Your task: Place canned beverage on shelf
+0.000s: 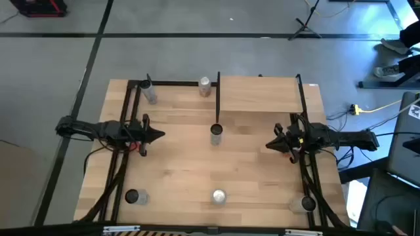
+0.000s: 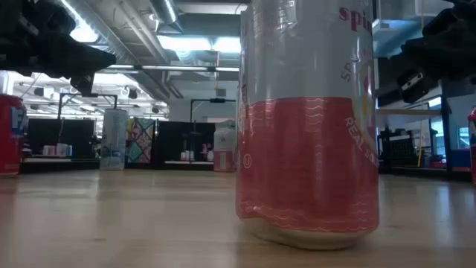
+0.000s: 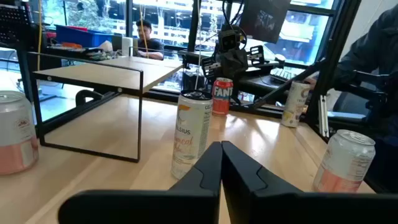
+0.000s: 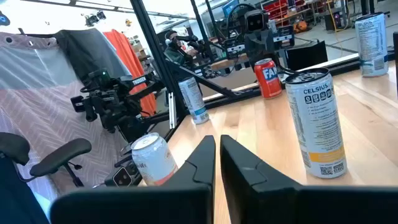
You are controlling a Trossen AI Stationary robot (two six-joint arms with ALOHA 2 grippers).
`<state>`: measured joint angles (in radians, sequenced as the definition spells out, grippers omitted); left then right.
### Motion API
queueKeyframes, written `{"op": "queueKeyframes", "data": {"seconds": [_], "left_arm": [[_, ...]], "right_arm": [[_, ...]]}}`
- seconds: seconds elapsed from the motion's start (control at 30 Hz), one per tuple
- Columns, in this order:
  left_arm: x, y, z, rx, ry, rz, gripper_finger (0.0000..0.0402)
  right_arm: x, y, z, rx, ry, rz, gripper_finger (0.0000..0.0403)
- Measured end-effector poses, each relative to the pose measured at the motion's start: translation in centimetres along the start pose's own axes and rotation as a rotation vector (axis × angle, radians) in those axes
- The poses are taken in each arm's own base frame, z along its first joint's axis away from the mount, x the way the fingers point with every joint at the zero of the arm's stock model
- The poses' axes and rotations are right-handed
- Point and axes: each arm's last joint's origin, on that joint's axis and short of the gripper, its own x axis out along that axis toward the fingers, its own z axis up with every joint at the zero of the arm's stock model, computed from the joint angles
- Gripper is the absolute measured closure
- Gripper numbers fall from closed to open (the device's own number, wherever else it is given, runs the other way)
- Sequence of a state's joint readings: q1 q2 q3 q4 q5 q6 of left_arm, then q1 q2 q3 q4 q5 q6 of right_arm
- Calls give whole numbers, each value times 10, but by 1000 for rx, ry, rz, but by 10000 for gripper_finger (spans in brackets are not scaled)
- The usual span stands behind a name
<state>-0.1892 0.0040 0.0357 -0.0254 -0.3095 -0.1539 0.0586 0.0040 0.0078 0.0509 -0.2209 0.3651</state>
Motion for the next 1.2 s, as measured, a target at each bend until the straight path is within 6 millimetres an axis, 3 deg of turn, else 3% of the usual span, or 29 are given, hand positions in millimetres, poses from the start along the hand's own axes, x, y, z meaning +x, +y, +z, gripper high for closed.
{"op": "queueKeyframes", "data": {"seconds": [1.13, 1.2], "left_arm": [[0, 0, 0, 0, 0, 0, 398], [0, 0, 0, 0, 0, 0, 398]], "right_arm": [[0, 0, 0, -1, 0, 0, 386], [0, 0, 0, -75, -5, -13, 386]]}}
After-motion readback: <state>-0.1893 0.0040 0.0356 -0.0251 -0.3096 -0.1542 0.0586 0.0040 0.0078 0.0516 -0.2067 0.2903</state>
